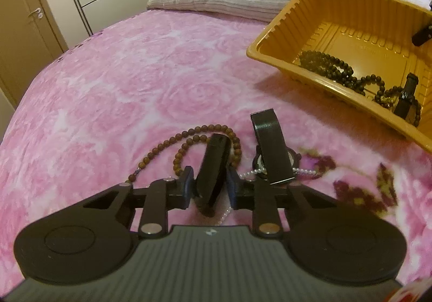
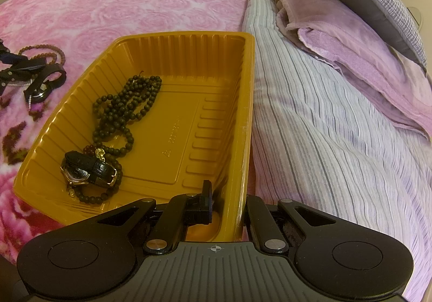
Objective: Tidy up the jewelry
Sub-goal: 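Return the left gripper to the pile and grasp the black-strap watch, then carry the black-strap watch into the tray and open the left gripper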
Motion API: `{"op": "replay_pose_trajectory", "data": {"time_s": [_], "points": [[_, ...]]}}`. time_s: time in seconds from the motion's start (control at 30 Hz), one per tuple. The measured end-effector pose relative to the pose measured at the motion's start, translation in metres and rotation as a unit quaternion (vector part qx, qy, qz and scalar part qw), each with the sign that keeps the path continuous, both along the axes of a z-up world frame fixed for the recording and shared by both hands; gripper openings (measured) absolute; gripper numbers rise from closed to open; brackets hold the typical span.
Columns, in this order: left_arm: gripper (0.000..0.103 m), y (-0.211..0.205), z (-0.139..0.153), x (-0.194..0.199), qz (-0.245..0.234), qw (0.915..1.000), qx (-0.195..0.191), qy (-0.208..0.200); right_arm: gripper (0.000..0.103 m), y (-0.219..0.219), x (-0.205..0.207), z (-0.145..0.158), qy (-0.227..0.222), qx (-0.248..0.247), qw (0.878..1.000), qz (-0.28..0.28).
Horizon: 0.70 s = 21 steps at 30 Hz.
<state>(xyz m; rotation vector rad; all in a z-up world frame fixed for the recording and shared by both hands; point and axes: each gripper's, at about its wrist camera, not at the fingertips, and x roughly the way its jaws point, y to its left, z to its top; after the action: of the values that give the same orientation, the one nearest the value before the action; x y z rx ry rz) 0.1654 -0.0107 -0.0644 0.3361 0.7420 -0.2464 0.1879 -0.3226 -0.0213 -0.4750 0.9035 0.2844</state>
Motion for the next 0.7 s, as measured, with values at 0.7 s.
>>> {"op": "replay_pose_trajectory", "data": {"time_s": [0.7], "points": [[0.019,-0.002,0.046,-0.026,0.052,0.9925,-0.105,-0.033,0.006,0.001,-0.001,0.0,-0.002,-0.001,1.0,0.001]]}}
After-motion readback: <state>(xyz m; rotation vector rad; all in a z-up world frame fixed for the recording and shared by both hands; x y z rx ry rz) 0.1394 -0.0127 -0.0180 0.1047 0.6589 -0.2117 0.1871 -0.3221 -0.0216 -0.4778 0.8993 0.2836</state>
